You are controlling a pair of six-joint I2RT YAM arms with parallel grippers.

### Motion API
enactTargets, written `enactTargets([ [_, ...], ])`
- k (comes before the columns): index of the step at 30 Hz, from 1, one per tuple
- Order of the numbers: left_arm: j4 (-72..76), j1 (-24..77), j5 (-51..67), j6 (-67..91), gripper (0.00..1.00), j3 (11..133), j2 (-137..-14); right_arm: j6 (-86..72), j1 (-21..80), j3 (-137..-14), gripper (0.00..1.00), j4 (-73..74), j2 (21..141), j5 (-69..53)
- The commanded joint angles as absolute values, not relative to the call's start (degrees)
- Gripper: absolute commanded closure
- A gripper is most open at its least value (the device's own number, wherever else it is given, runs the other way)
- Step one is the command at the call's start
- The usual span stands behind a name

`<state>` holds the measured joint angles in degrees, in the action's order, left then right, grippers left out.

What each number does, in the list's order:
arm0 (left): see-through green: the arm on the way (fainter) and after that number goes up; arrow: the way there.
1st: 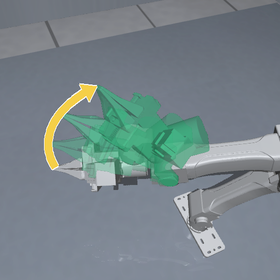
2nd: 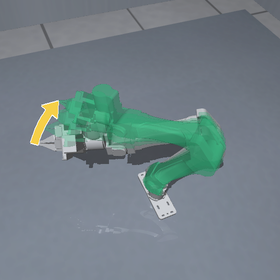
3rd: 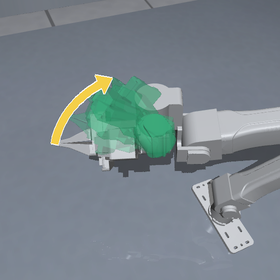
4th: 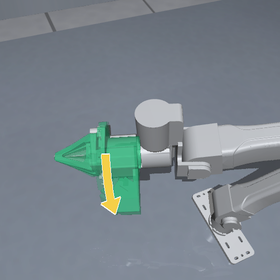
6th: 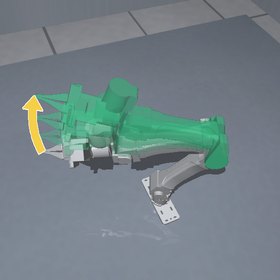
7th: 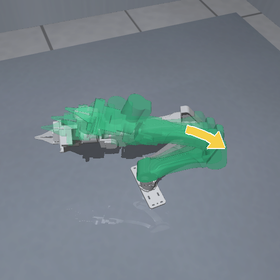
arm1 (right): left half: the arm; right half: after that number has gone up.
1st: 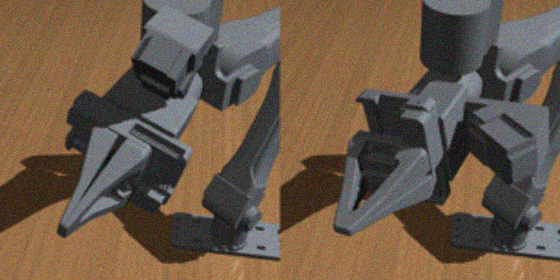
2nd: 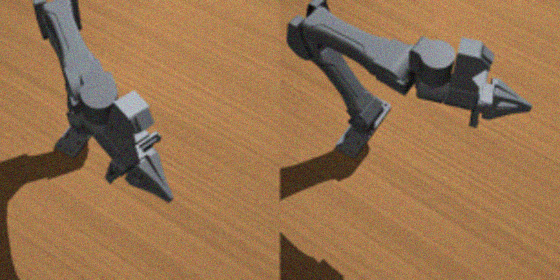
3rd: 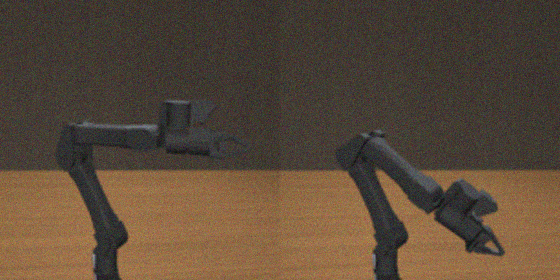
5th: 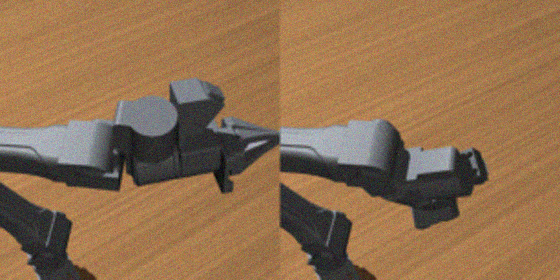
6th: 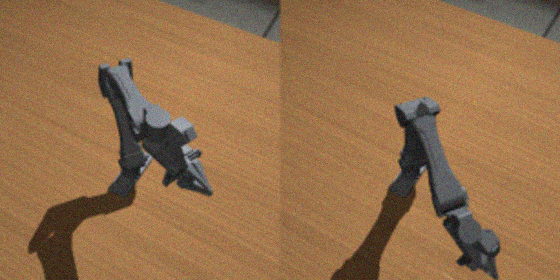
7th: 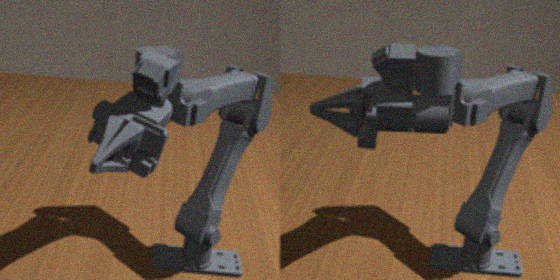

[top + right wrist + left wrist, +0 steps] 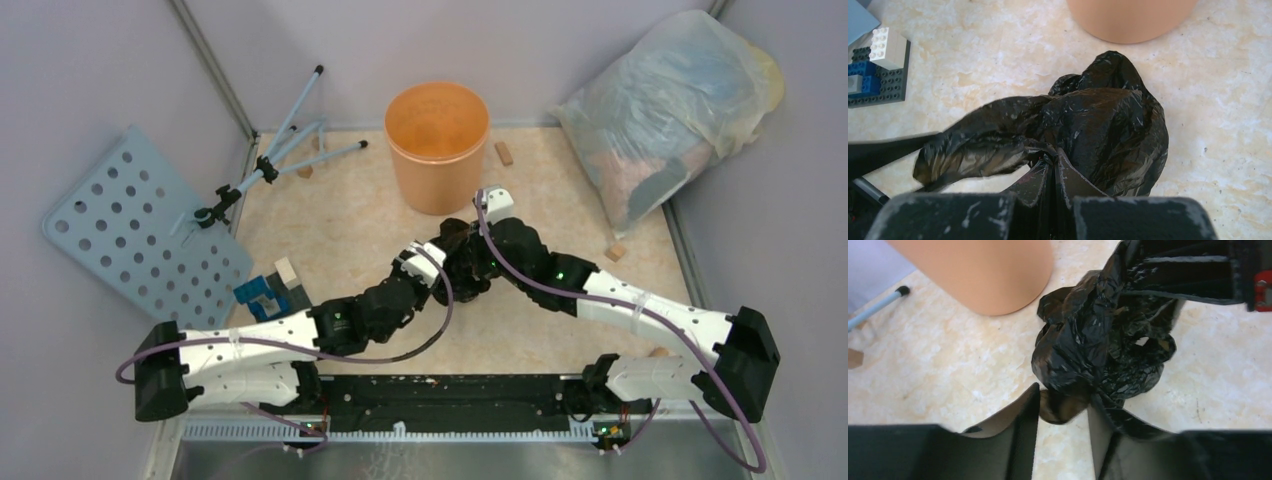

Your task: Put the trash bags into the trash bin

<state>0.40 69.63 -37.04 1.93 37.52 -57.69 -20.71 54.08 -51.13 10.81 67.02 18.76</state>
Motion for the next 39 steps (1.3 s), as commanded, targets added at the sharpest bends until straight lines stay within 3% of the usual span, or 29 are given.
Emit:
enactTargets([
  [1, 1.7, 69.6, -42.8, 3.1, 0.69, 40.1, -59.2, -21.0, 53.4, -53.9, 1.00, 10.3, 67.2, 18.8],
  [4, 0.3, 68.2, -41.6, 4.3, 0.93, 41.4, -59.1, -20.5, 53.3, -53.9, 0.99, 11.0, 67.4, 20.1],
  [5, -0.6, 67.6, -40.9, 4.6, 1.00, 42.0, -59.0, -20.1, 53.3, -54.0, 0.92, 11.6, 67.6, 20.8],
  [8, -4.9, 65.4, -38.2, 6.4, 1.00, 45.3, -59.2, -19.8, 52.8, -54.6, 0.58, 14.3, 68.0, 27.4],
  [10, -7.2, 63.9, -36.7, 7.3, 1.00, 47.6, -59.1, -20.0, 51.7, -54.2, 0.47, 15.4, 67.7, 31.1],
  [23, -20.0, 51.2, -29.6, 7.5, 1.00, 59.5, -58.8, -22.3, 43.7, -51.5, 0.22, 21.3, 61.3, 39.6],
  [28, -21.2, 47.3, -26.2, 8.3, 1.00, 59.2, -58.6, -26.4, 41.8, -52.8, 0.19, 26.5, 62.0, 45.2],
  [34, -22.4, 43.0, -22.5, 8.7, 1.00, 58.5, -57.2, -44.3, 37.7, -54.7, 0.16, 36.6, 63.3, 54.2],
  [39, -22.9, 41.4, -22.3, 8.2, 1.00, 58.2, -55.7, -41.9, 37.3, -53.8, 0.17, 33.4, 63.5, 51.3],
])
